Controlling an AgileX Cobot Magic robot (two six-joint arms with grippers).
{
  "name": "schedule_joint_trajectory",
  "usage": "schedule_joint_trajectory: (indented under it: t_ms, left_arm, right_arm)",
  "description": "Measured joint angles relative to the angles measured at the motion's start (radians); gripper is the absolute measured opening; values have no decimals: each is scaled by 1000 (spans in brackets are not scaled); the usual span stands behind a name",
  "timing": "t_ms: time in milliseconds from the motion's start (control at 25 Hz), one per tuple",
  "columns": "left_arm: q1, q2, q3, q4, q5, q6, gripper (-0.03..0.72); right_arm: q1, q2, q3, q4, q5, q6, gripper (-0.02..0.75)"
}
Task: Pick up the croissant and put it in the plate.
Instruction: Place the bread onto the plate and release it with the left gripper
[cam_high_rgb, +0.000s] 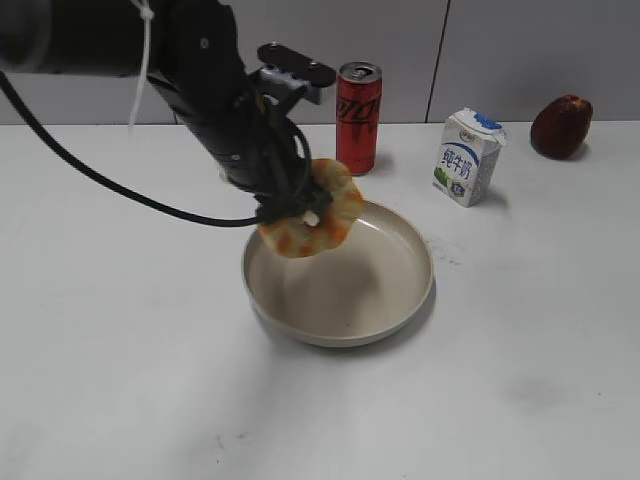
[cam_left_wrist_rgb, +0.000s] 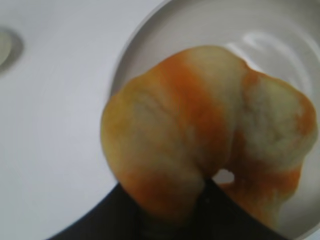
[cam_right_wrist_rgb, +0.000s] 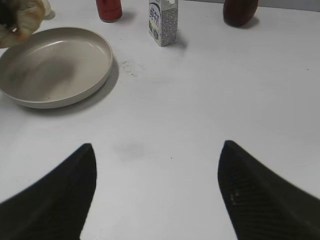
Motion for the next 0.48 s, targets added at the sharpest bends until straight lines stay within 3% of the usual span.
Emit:
schedule_joint_trajectory:
  t_ms: [120,320,400,480]
  left_arm:
    - [-38,41,-1,-6,-61,1,176]
    - [-44,111,-1,-27,-91,1,188]
    - [-44,124,-1,-34,-92,1,288]
    - [-44,127,-1,-39,-92,1,455]
  right_arm:
    - [0,0,0,0,0,0,572]
    - [0,0,0,0,0,0,572]
    - [0,0,0,0,0,0,572]
    - [0,0,0,0,0,0,572]
